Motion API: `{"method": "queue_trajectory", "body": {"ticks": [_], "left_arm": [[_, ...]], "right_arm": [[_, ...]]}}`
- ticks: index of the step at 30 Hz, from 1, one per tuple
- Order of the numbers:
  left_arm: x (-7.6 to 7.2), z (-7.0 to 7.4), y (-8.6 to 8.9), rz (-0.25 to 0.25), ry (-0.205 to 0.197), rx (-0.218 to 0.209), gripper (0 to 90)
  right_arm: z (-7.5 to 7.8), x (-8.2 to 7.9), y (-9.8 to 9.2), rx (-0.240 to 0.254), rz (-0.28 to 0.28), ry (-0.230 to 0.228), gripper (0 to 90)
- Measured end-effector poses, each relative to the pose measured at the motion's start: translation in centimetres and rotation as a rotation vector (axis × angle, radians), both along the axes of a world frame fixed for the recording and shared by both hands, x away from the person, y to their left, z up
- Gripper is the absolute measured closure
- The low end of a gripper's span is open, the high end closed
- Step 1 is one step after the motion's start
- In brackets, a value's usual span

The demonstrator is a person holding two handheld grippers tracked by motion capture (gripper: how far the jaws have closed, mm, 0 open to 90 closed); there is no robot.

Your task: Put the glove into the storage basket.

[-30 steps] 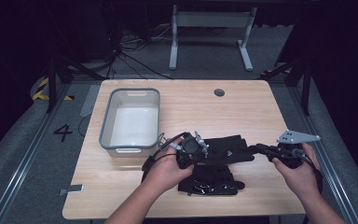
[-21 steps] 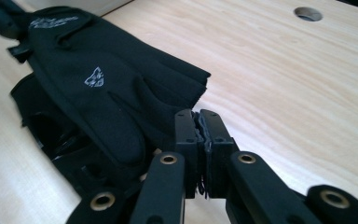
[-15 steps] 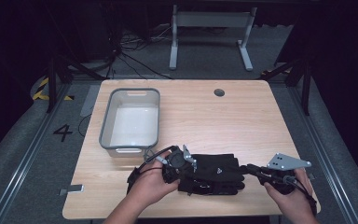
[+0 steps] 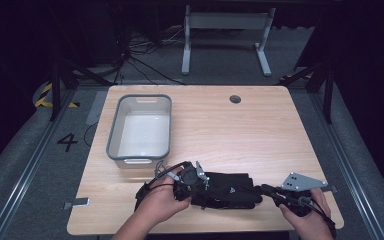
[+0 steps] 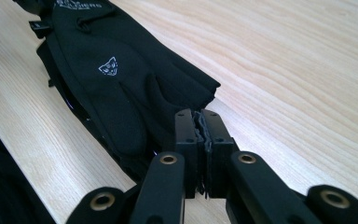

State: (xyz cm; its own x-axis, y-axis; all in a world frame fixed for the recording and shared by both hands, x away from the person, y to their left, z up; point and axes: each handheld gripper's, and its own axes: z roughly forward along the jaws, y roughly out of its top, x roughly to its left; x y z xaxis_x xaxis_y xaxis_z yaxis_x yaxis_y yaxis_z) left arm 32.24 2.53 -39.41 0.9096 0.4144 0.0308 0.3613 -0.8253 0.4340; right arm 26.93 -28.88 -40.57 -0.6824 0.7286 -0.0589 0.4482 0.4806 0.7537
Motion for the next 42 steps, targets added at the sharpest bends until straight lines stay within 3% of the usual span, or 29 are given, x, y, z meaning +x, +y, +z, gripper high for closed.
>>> {"method": "queue_trajectory", "body": {"ticks": [15,22,29,33,37,42], "left_arm": [[0.0,-0.5,-0.3,-0.005,-0.011,0.029,83.3],[-0.2,-0.7,-0.4,-0.025,0.016,0.039,82.8],[-0.2,-1.2,-0.7,-0.045,0.07,0.053,80.4],[-0.3,-1.0,-0.4,-0.059,0.112,0.029,71.4],[-0.2,0.0,0.4,-0.037,0.088,-0.021,71.3],[0.2,0.4,0.6,0.005,0.058,-0.058,72.8]], "right_arm": [[-0.6,0.2,0.2,-0.008,0.0,-0.008,86.9],[-0.7,0.2,0.1,-0.012,0.004,0.007,86.8],[-1.0,0.1,0.1,-0.02,0.001,0.031,86.4],[-1.0,0.1,0.0,-0.026,-0.013,0.048,84.2],[-0.9,0.2,-0.2,-0.016,-0.031,0.044,76.1],[-0.4,0.1,-0.3,-0.013,-0.033,0.014,77.4]]}}
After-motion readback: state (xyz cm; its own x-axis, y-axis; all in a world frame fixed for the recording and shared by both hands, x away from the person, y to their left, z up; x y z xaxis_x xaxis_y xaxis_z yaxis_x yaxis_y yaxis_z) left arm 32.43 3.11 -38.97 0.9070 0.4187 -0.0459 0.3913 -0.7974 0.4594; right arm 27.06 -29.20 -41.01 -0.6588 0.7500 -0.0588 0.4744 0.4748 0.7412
